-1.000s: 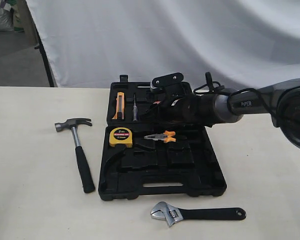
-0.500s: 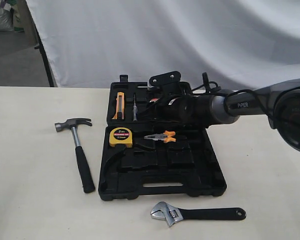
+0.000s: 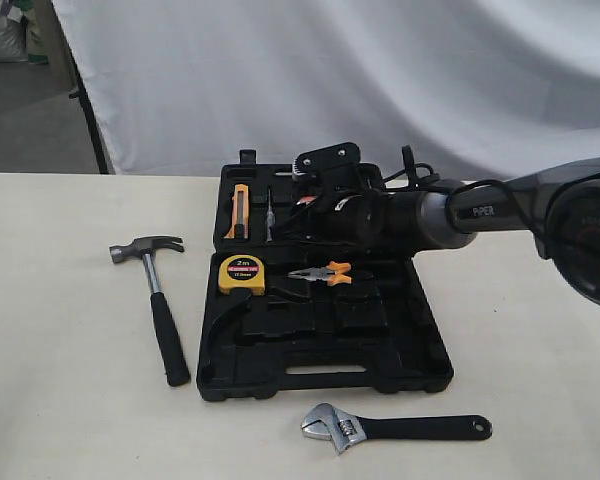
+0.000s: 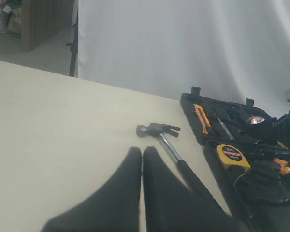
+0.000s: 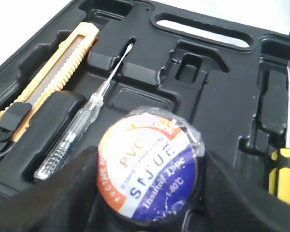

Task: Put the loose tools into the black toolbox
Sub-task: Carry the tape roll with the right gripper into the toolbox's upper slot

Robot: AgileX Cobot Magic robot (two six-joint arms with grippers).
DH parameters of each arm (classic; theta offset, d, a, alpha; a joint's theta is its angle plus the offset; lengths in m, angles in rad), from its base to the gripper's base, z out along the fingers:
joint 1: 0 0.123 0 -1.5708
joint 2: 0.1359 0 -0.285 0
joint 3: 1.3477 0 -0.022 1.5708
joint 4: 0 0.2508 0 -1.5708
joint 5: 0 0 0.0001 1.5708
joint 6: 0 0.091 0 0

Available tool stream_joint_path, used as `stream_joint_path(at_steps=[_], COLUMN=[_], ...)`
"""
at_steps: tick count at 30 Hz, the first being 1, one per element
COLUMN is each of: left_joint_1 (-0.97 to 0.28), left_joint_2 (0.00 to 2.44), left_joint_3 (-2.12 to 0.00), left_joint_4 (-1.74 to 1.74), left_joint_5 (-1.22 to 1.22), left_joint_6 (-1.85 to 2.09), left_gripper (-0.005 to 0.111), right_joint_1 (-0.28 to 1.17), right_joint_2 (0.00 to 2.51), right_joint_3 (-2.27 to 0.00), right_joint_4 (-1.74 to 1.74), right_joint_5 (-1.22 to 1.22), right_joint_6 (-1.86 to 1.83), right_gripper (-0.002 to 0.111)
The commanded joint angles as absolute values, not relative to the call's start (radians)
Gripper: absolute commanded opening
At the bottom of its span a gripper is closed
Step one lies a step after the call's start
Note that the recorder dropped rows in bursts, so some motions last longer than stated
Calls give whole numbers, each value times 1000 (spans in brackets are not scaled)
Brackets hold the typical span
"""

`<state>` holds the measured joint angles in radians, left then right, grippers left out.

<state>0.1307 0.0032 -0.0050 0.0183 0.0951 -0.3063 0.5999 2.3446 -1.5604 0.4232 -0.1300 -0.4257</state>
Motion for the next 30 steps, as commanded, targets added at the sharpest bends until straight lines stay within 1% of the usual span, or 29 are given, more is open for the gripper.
stream_joint_path(at_steps=[1, 2, 4, 5, 8, 11, 15, 17, 18, 19, 20, 25, 26, 27, 30], left_joint_1=[156, 156, 156, 156, 156, 156, 156, 156, 156, 156, 156, 156, 156, 156, 156], left_joint_2=[0, 0, 0, 0, 0, 0, 0, 0, 0, 0, 0, 0, 0, 0, 0], left_joint_3=[-8, -8, -8, -8, -8, -8, -8, -8, -8, -8, -8, -8, -8, -8, -8], left_joint_4=[23, 23, 23, 23, 23, 23, 23, 23, 23, 23, 23, 23, 23, 23, 23], left_joint_5=[88, 88, 88, 88, 88, 88, 88, 88, 88, 88, 88, 88, 88, 88, 88], left_joint_6=[-311, -311, -311, -311, -311, -311, -311, -311, -311, -311, -311, -311, -311, -311, -311], left_gripper=[1, 1, 1, 1, 1, 1, 1, 1, 1, 1, 1, 1, 1, 1, 1], right_joint_1=[590, 588, 588, 588, 588, 586, 580, 580, 580, 580, 580, 580, 580, 580, 580], right_joint_2=[2349, 2351, 2366, 2372, 2377, 2356, 2268, 2245, 2240, 2240, 2240, 2302, 2316, 2334, 2386], right_joint_3=[-1568, -1568, -1568, -1568, -1568, -1568, -1568, -1568, -1568, -1568, -1568, -1568, -1568, -1568, -1568], right_joint_4=[419, 419, 419, 419, 419, 419, 419, 419, 419, 419, 419, 419, 419, 422, 422], right_joint_5=[-153, -159, -181, -186, -190, -190, -183, -183, -183, -183, -177, -175, -177, -179, -179], right_joint_6=[-418, -415, -411, -405, -387, -387, -387, -389, -389, -389, -389, -366, -366, -359, -359], right_gripper=[53, 56, 64, 71, 86, 87, 87, 85, 81, 75, 66, 11, 2, 0, 1])
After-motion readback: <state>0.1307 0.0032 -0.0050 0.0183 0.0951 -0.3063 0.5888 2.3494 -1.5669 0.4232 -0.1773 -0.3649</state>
